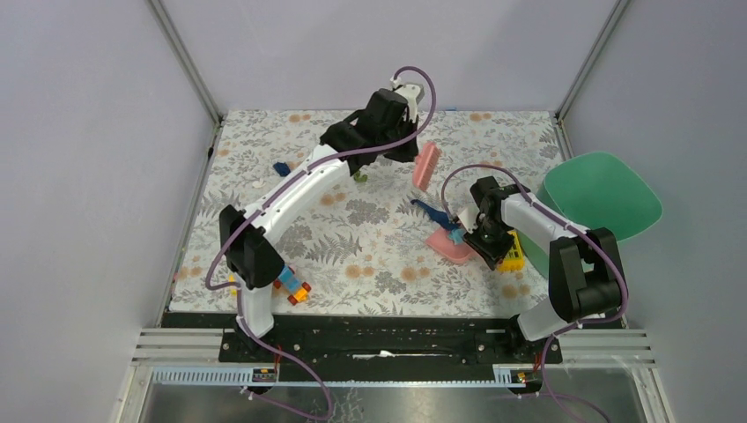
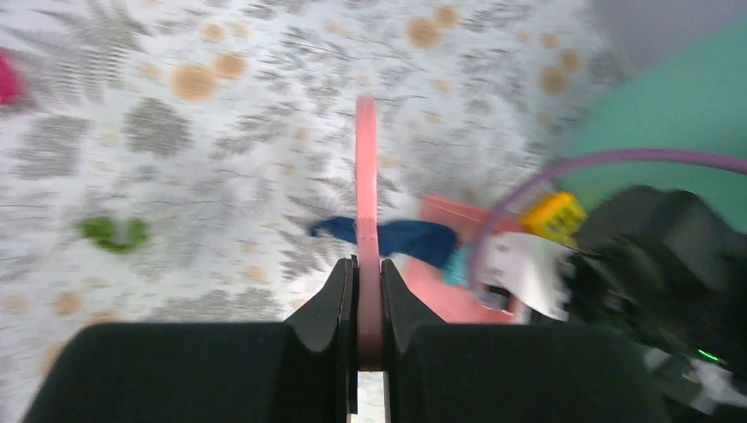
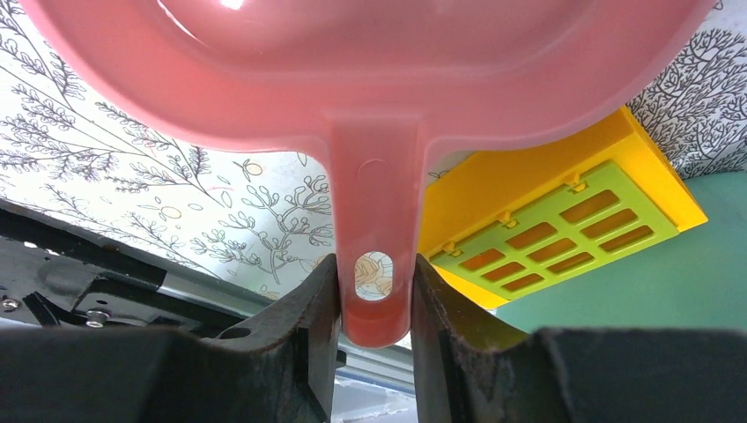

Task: Sweep away the paper scraps from the table

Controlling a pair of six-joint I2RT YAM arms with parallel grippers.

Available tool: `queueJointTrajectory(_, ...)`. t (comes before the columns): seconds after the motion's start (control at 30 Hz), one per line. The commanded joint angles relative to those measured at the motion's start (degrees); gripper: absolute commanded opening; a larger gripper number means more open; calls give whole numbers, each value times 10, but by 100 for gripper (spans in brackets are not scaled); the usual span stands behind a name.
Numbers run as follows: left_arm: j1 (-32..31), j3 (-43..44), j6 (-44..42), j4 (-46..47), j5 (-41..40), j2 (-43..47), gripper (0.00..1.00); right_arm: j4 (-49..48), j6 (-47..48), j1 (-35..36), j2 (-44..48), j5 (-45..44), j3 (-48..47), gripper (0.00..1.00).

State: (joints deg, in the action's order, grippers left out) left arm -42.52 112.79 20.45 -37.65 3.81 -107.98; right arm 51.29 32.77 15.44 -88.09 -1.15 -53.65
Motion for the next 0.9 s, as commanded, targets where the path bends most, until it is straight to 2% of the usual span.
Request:
queueJointTrajectory(0.0, 1, 64, -95, -50, -164, -59, 0, 2, -14, 5, 6, 11, 0, 0)
queueJointTrajectory(0.17, 0, 146, -144, -80, -204, -148, 0, 12, -19, 5, 5, 30, -10, 0)
queueJointTrajectory(0.3, 0, 191, -172, -65, -153, -202, 0, 18, -22, 4, 4, 29, -15, 0)
queueJointTrajectory(0.43, 0, 254, -171, -93, -81, -252, 0, 32, -26, 5, -2, 26, -23, 0)
queueJointTrajectory(0.57, 0, 215, -112, -82, 34, -234, 0, 29, -30, 5, 2, 28, -28, 0)
queueJointTrajectory(0.87, -8, 144, 2, -71, 185, -164, 0, 5, -44, 4, -19, 47, -39, 0)
